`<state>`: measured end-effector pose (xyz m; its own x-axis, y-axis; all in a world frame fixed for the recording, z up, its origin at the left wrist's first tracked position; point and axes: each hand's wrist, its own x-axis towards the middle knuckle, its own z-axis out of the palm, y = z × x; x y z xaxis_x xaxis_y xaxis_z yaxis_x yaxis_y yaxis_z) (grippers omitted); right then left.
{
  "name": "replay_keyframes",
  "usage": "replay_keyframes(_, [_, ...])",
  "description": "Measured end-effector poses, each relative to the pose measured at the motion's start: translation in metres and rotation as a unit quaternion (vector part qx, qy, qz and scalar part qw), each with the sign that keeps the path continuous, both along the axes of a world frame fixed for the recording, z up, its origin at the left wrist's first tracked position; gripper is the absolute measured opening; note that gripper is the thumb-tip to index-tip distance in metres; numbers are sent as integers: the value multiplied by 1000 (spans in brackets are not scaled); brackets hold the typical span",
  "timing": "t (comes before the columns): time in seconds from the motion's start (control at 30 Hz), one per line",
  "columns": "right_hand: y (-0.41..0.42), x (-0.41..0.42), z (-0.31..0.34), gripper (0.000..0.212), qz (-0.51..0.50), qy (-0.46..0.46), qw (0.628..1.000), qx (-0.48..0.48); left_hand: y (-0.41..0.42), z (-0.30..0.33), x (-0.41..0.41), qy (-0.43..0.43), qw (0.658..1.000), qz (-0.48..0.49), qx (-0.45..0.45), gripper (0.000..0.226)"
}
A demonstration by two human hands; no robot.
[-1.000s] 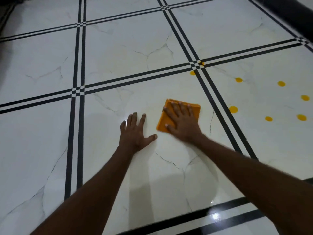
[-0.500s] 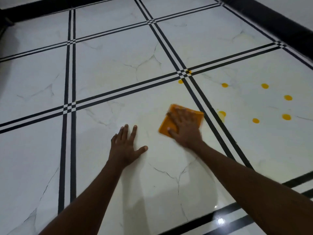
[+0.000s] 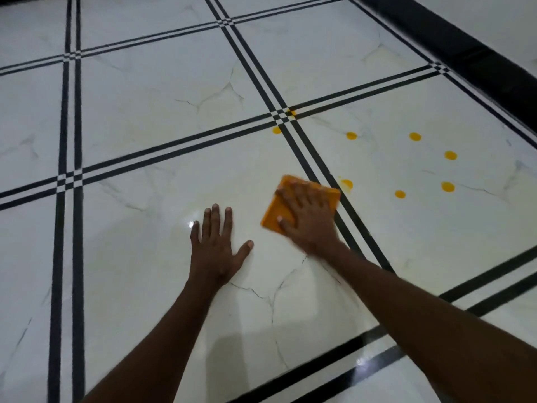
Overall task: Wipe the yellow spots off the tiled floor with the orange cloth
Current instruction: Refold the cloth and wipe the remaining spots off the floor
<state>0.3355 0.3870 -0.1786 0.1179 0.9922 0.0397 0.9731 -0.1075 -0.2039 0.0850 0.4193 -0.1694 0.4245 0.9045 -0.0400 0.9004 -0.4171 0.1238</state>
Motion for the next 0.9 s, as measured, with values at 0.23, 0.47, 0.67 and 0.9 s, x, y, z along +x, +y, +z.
replay_keyframes(0.23, [-51,2,2,78,-248,8,969,13,6,16,2,35,997,5,-75,102])
replay_keyframes(0.47, [11,59,1,77,-144,4,989,-27,15,25,-5,67,993,-12,-101,107])
replay_keyframes(0.67, [-58,14,11,85,-95,31,992,-74,19,56,16,140,974,3,-178,103])
replay_keyframes(0.9, [-80,29,80,49,-467,197,861,-39,48,138,39,182,948,-15,-260,64])
